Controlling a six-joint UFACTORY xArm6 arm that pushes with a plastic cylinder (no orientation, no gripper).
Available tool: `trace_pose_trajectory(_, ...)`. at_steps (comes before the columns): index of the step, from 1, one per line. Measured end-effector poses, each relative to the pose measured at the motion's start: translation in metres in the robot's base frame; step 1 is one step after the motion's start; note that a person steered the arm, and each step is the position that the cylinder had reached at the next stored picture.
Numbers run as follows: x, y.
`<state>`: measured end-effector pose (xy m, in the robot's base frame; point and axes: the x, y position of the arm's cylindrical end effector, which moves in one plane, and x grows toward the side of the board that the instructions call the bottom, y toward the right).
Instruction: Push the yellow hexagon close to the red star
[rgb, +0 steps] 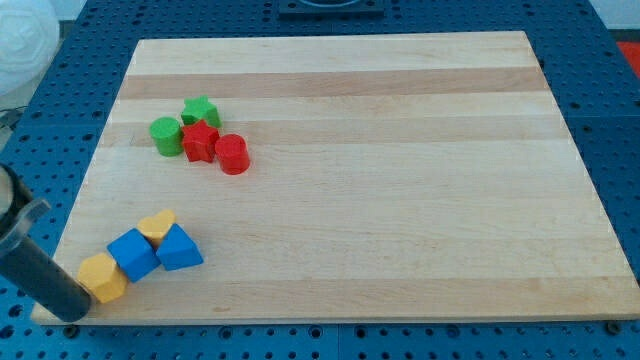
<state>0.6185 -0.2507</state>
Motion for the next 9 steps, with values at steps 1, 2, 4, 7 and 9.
trace_pose_trajectory(1,-0.027,0.016)
trace_pose_trajectory(2,-0.092,0.026)
trace_pose_trajectory(4,-0.131,0.028)
trace_pose_trajectory(7,-0.093,0.033)
trace_pose_trajectory(9,-0.122,0.048)
